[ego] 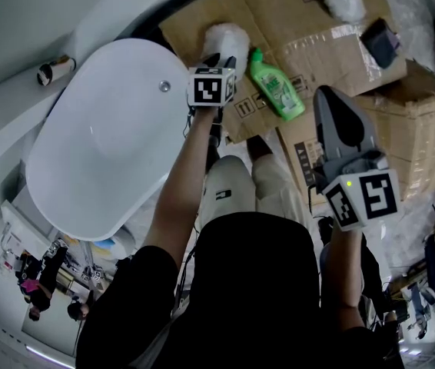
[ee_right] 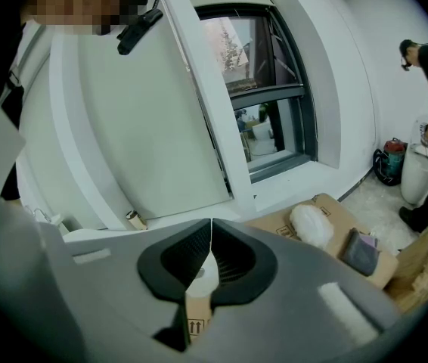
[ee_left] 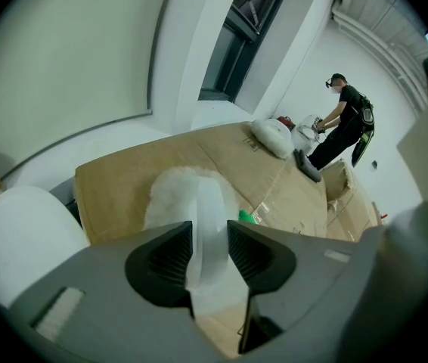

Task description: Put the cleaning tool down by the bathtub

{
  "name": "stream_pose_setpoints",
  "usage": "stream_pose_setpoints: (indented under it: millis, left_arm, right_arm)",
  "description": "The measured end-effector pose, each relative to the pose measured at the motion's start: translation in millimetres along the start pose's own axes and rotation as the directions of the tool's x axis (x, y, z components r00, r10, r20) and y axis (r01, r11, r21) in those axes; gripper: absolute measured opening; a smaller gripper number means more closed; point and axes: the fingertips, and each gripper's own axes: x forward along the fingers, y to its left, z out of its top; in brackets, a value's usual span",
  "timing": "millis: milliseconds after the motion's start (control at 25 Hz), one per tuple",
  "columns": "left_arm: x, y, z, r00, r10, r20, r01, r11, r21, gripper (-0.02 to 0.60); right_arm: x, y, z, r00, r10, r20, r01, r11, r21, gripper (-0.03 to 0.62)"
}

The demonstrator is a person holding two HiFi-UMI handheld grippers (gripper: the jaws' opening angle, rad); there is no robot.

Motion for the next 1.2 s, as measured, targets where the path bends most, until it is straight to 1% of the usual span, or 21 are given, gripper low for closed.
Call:
stream_pose_setpoints:
  millis: [160,320,640,880,1200]
  left_arm:
    - [-4.7,2.2,2.7,1.0,0.008,0.01,-0.008,1.0,0.005,0.144]
    - [-8.7,0.6,2.6,1.0,-0.002,0.016,0.002,1.0,0.025,0.144]
    - [-31.2,0.2,-4.9,1.0,-0.009,0.023,0.008,0.998,0.055,0.144]
    - [-50.4,1.5,-7.2,0.999,-0.036,0.034,0.033,0.996,0.077,0.144]
    - [-84.3,11.1,-12.7,0.995,-0.083,0.059,0.076,0.99,0.117,0.141]
  right_arm:
    - [-1.7,0.5,-1.3,1.0,0.001,-0.002,-0.001,1.0,-0.002,0.011]
    - [-2.6,2.6,-1.6,1.0,0.003,-0.002,-0.003,1.0,-0.002,0.011]
    - [-7.6,14.8,9.0,1.0,-0.003,0.022,0.004,1.0,-0.009,0.011]
    - [-10.7,33.8,16.1,0.999,-0.019,0.039,0.02,1.0,-0.017,0.011]
    - [-19.8,74.6,18.3,0.996,-0.057,0.068,0.058,0.998,-0.018,0.011]
